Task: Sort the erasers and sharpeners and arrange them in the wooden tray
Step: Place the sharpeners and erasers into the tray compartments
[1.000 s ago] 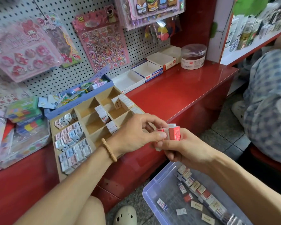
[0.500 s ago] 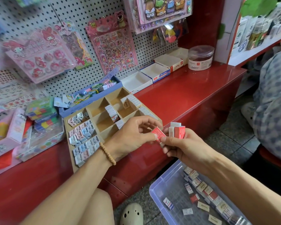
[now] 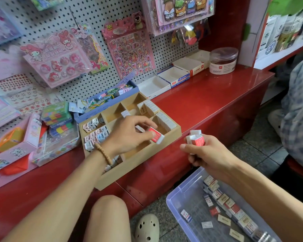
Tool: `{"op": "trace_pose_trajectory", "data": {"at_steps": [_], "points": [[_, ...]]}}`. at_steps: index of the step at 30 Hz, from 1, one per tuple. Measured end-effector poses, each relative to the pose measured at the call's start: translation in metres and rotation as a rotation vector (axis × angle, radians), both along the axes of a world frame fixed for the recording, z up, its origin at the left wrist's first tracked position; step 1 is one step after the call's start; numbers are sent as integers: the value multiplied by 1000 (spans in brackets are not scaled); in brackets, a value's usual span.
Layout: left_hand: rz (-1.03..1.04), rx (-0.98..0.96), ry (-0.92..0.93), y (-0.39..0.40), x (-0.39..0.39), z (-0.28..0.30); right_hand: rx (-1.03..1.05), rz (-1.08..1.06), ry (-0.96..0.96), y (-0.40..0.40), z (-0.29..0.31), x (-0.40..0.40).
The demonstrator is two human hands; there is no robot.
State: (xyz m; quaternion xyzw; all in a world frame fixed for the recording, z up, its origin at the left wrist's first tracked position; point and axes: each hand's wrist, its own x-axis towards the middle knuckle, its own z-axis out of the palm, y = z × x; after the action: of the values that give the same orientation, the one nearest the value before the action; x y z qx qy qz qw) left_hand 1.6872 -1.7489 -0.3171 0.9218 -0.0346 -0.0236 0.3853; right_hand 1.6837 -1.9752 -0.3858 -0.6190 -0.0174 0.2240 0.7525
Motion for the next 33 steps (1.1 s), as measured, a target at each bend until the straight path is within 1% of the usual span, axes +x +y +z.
{"op": "trace_pose_trajectory", "data": {"at_steps": [1, 4, 8, 13, 17, 20, 23, 27, 31, 33], "points": [[40, 68, -17, 9, 3, 2, 7, -10, 39, -1, -1, 0], [128, 167, -23, 33, 10, 6, 105, -40, 153, 1, -1, 0], [142, 287, -2, 40, 16, -3, 206, -81, 263, 4, 0, 3], [157, 367, -5, 32, 23, -29, 309, -56, 299, 2, 2, 5], [158, 401, -90, 25, 24, -48, 355, -46, 305, 1, 1, 5], [206, 373, -150, 23, 19, -56, 375, -42, 311, 2, -2, 6], [243, 336, -203, 22, 14, -62, 384, 4, 276, 3, -5, 7], [281, 271, -192, 21, 9, -63, 362, 29, 197, 4, -11, 7], [283, 201, -99, 29, 8, -59, 303, 60, 130, 5, -13, 5], [299, 189, -160, 30, 9, -55, 267, 78, 96, 7, -11, 4]]}}
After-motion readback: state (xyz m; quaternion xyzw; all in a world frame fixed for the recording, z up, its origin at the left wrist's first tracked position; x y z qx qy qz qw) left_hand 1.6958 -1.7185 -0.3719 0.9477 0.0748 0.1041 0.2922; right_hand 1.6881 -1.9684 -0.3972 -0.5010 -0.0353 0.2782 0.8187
